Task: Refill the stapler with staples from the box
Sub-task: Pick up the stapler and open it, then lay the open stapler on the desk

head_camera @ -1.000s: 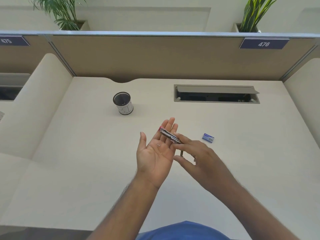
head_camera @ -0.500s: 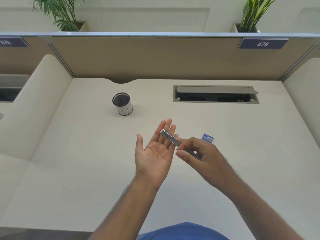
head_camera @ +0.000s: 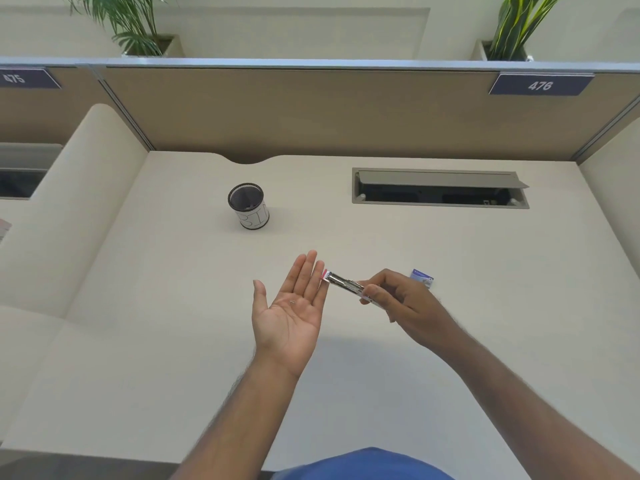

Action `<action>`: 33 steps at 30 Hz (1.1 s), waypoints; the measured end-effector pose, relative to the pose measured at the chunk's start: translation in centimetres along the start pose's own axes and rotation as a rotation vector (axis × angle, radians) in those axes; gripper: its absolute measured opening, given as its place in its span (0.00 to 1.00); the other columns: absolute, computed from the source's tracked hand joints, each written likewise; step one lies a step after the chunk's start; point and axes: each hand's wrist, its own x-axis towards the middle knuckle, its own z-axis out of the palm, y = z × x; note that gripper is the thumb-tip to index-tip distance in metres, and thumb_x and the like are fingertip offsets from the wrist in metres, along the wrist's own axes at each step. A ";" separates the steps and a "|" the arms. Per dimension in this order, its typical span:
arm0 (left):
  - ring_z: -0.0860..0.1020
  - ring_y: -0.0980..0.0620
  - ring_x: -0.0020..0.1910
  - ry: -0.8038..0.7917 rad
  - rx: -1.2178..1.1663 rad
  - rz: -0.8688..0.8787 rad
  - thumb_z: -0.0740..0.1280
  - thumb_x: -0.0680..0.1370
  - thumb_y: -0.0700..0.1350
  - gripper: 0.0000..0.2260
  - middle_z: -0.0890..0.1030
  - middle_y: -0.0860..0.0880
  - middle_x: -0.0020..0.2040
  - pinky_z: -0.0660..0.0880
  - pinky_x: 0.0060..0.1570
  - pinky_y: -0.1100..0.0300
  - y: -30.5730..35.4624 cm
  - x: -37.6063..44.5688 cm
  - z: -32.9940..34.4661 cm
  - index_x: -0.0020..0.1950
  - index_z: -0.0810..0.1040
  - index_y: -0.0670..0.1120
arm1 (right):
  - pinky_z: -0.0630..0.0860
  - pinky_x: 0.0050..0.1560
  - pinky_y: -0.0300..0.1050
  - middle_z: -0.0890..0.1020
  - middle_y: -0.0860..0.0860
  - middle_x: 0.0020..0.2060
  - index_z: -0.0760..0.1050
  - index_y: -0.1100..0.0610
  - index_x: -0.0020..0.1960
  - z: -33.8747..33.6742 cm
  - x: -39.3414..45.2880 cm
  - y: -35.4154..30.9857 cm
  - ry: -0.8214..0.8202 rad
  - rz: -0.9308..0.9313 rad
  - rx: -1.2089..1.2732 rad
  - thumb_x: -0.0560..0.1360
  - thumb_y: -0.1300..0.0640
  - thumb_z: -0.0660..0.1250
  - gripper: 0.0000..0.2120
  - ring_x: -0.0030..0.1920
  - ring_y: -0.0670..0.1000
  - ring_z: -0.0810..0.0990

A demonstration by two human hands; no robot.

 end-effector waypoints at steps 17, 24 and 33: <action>0.74 0.39 0.80 -0.023 0.033 0.106 0.55 0.86 0.66 0.37 0.78 0.38 0.78 0.68 0.80 0.42 4.6 4.6 -1.7 0.78 0.74 0.35 | 0.73 0.43 0.41 0.84 0.41 0.46 0.79 0.40 0.50 3.2 4.6 11.3 -0.114 0.164 -0.237 0.83 0.47 0.69 0.03 0.43 0.47 0.79; 0.77 0.39 0.77 -0.038 0.059 0.213 0.53 0.86 0.69 0.40 0.79 0.38 0.77 0.67 0.81 0.43 9.6 9.4 0.5 0.77 0.75 0.35 | 0.72 0.42 0.38 0.85 0.41 0.45 0.79 0.41 0.51 4.1 5.4 13.3 -0.143 0.187 -0.266 0.83 0.47 0.68 0.02 0.41 0.44 0.80; 0.75 0.40 0.79 0.015 0.142 0.364 0.49 0.85 0.72 0.43 0.79 0.39 0.78 0.69 0.81 0.45 17.1 16.8 3.3 0.79 0.73 0.37 | 0.76 0.55 0.41 0.82 0.41 0.48 0.81 0.40 0.54 4.5 6.2 14.6 -0.183 0.155 -0.351 0.84 0.47 0.67 0.04 0.54 0.42 0.77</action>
